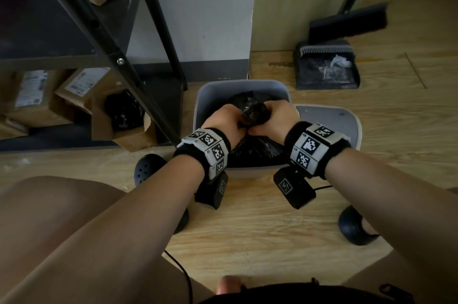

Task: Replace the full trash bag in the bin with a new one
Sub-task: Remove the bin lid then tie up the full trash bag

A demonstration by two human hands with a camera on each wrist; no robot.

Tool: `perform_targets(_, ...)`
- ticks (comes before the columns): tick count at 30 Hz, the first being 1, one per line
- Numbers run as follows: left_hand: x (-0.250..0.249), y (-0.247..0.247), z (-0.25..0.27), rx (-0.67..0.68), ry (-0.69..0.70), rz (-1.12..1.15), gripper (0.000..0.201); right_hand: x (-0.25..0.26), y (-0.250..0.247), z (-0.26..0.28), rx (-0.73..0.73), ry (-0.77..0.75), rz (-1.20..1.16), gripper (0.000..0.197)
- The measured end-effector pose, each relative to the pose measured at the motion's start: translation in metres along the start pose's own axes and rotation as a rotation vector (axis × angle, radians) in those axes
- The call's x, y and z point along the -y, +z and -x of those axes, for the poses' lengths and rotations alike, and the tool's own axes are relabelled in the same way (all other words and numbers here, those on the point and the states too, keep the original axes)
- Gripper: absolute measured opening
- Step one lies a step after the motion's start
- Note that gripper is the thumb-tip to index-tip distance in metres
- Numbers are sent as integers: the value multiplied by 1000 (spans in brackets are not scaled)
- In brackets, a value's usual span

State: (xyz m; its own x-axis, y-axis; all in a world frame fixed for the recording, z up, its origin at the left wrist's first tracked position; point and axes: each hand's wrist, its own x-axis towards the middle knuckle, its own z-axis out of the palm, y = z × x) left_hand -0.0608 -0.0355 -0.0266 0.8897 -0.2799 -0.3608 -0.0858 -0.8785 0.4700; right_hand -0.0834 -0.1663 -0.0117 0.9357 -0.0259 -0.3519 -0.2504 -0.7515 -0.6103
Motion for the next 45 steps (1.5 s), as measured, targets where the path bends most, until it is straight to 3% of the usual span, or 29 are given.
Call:
perform_targets(2,0,2,-2,4,-33,35,16,1,4,-2,-61,-35,70,16)
perform_targets(4,1,1,-2,51,-51,105,20,1,9,-5,-103,-84,164,13)
perform_targets(8,1,-1,-4,83,21,111,21,-3,20,-14,-76,-123,307,23)
perform_targets(13,12,1,-5,48,5,189,6,-4,25,-10,-141,-148,280,20)
perform_targets(17,10,5,-2,20,56,307,33,-11,21,-4,-178,-188,331,21)
perform_targets(21,7,2,2,86,98,237,32,-16,10,-2,-151,-193,378,20)
perform_targets(25,8,-2,1,-9,95,159,27,-19,1,2,-127,-232,212,19)
perform_targets(29,13,-6,2,-114,37,32,26,-26,2,3,-179,-91,-20,21)
perform_targets(32,20,-7,4,-59,-46,-53,27,-32,2,4,-142,67,19,37)
perform_targets(35,26,-8,6,-44,-96,-82,27,-41,1,3,-105,129,113,31)
perform_targets(41,35,-4,4,-37,-127,-97,26,-43,2,2,-86,182,145,16)
perform_targets(45,41,-5,4,-21,-110,-27,28,-37,2,0,-86,104,187,16)
